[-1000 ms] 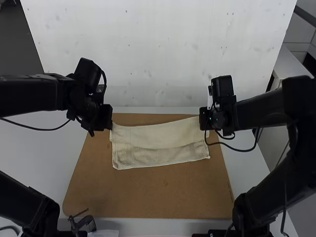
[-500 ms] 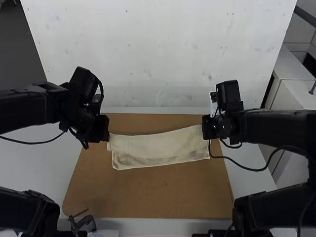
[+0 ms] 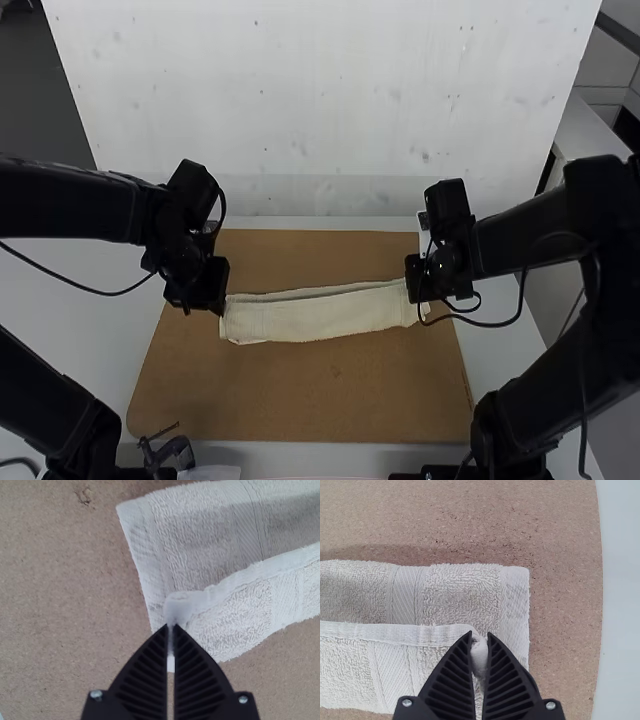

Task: Fold the towel.

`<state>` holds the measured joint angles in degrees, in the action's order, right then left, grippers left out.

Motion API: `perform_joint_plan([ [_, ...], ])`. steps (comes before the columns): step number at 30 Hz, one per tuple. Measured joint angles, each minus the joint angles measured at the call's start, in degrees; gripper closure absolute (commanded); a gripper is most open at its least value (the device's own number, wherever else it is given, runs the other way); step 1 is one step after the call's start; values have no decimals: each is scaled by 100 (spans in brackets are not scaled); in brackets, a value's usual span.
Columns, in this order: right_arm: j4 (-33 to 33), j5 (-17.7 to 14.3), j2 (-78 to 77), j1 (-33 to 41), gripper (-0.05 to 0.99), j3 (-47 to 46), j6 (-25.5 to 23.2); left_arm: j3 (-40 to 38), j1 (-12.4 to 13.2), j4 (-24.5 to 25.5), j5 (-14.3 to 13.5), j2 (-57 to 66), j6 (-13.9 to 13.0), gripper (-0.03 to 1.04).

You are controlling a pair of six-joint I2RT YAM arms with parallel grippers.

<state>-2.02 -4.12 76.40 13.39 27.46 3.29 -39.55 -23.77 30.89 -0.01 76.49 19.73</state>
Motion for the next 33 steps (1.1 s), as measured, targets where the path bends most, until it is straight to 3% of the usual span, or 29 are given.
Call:
perform_joint_plan([
  [9,-258,-59,575,0,92,411,7,-424,402,-317,-2,828,-146,99],
  [15,-479,-74,1016,0,89,487,4,-439,433,-378,0,1126,-190,98],
  [16,-553,-85,1102,0,77,490,-2,-448,433,-378,0,1169,-192,93],
  [17,-579,-87,1145,0,56,490,-20,-448,431,-391,-2,1217,-192,82],
  [18,-699,-107,1204,0,33,490,-68,-450,431,-389,-22,1257,-199,65],
  [19,-802,-129,1226,-4,17,490,-68,-450,444,-387,-37,1287,-205,47],
  [20,-855,-131,1231,-15,9,492,-85,-459,472,-374,-42,1307,-229,30],
  [21,-846,-129,1231,-37,7,527,-118,-481,520,-356,-50,1314,-238,14],
  [22,-841,-131,1231,-66,7,562,-140,-538,584,-299,-57,1325,-247,5],
  [23,-844,-129,1231,-96,7,590,-160,-605,664,-236,-66,1325,-254,2],
  [28,-660,-105,1231,-280,7,769,-354,-918,957,-133,-61,1274,-319,2],
  [33,-79,59,1248,-404,7,922,-516,-920,1222,-120,-39,992,-385,3],
])
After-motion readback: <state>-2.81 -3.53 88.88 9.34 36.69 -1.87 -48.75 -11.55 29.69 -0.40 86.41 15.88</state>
